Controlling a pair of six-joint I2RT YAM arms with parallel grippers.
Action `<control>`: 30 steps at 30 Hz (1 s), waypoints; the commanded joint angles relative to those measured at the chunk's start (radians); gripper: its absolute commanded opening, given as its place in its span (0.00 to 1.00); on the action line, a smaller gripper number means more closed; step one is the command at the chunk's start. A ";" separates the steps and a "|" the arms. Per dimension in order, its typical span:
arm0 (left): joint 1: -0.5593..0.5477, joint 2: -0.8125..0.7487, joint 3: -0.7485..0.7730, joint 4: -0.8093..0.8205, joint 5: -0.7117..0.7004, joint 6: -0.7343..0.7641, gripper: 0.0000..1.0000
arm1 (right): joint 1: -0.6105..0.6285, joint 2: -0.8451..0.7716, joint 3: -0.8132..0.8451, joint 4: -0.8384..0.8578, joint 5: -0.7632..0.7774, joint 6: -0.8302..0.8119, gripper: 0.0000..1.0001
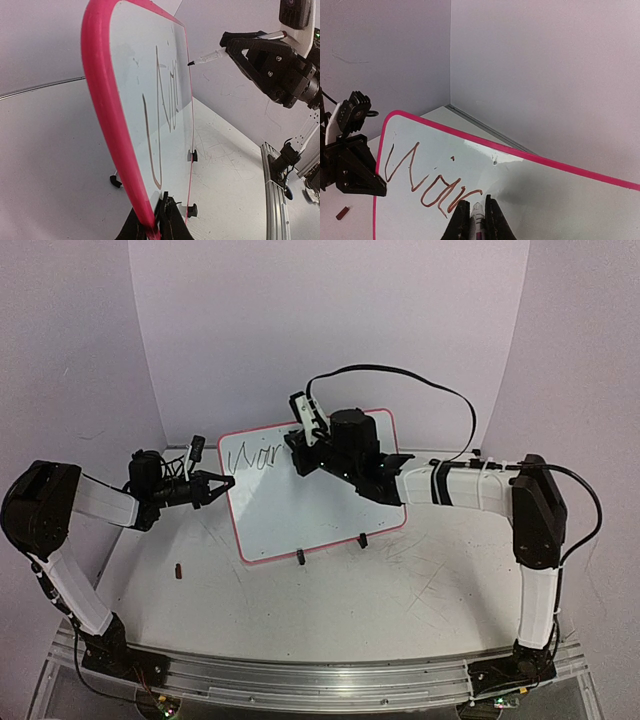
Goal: Write a sentence on the whiteboard
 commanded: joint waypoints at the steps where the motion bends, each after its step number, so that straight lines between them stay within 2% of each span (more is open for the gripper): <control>1: -0.003 -0.008 0.020 -0.024 -0.092 0.118 0.00 | -0.010 0.020 0.060 0.020 0.020 0.017 0.00; 14: -0.003 -0.003 0.025 -0.025 -0.089 0.120 0.00 | -0.020 0.053 0.093 0.012 0.014 0.027 0.00; 30: -0.003 -0.002 0.026 -0.027 -0.087 0.120 0.00 | -0.010 0.007 -0.037 0.006 -0.012 0.091 0.00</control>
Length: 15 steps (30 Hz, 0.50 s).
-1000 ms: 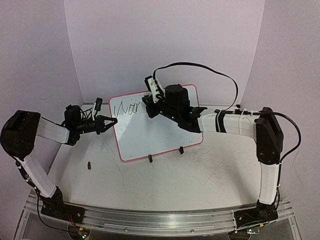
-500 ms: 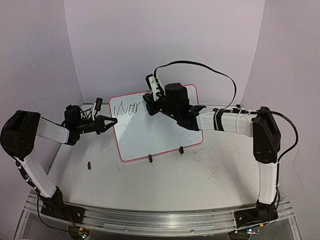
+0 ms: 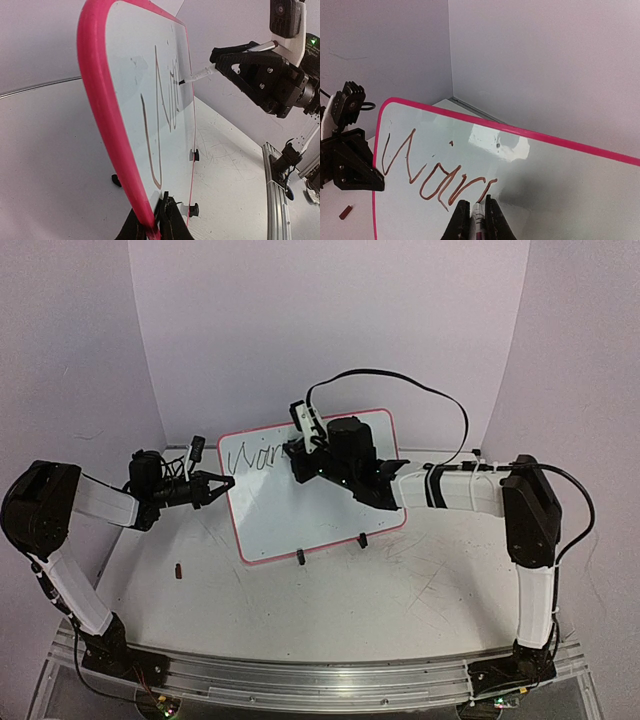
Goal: Write a sentence on the whiteboard
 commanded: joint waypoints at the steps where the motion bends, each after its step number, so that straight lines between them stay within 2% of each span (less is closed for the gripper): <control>1: -0.003 -0.002 0.025 -0.014 -0.078 0.114 0.00 | 0.000 -0.027 -0.032 -0.004 0.004 0.033 0.00; 15: -0.003 -0.003 0.025 -0.018 -0.078 0.117 0.00 | -0.014 0.004 0.082 0.011 0.070 0.025 0.00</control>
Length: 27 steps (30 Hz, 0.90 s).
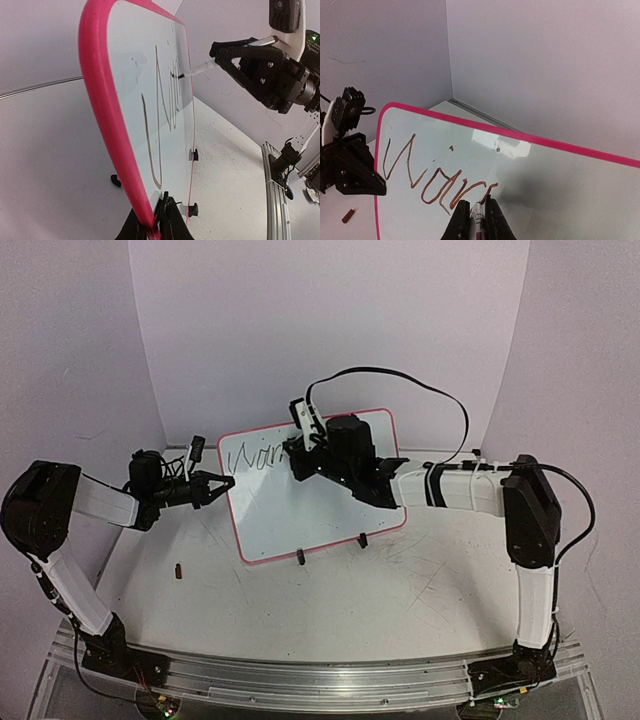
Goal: Write a sentence on the whiteboard
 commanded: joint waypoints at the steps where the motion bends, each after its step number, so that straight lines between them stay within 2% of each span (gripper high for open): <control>1: -0.001 -0.002 0.025 -0.019 -0.082 0.116 0.00 | -0.022 0.006 0.072 0.023 0.065 0.007 0.00; 8: -0.003 -0.001 0.027 -0.020 -0.082 0.118 0.00 | -0.029 -0.001 0.062 0.025 0.105 0.013 0.00; 20: -0.003 0.005 0.032 -0.021 -0.081 0.117 0.00 | -0.021 -0.087 -0.101 0.018 0.091 0.070 0.00; 27: -0.003 0.003 0.031 -0.023 -0.082 0.118 0.00 | -0.019 -0.081 -0.090 0.024 0.073 0.078 0.00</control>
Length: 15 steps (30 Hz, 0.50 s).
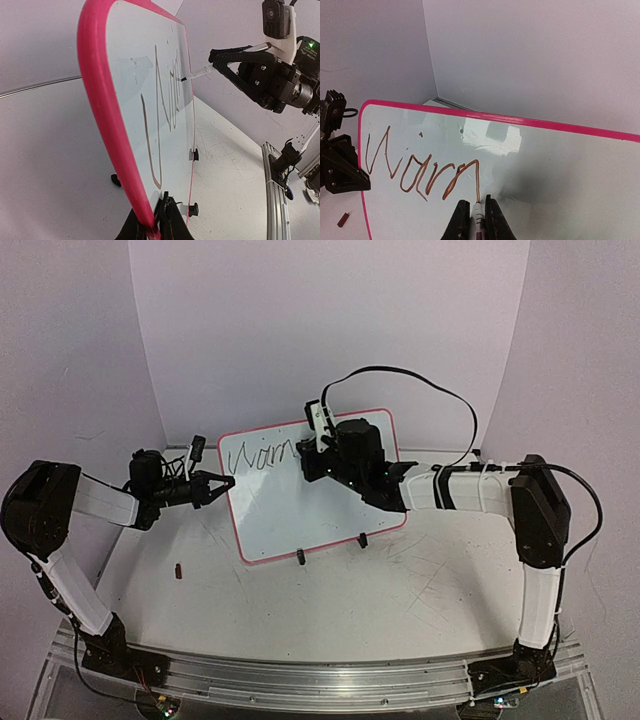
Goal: Write a sentence on the whiteboard
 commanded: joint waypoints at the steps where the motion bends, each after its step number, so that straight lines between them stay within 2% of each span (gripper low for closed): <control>1: -0.002 0.001 0.024 -0.011 -0.081 0.117 0.00 | -0.001 -0.028 0.009 -0.005 0.014 0.016 0.00; 15: -0.002 -0.003 0.019 -0.013 -0.081 0.120 0.00 | -0.016 0.036 0.139 0.029 0.085 -0.010 0.00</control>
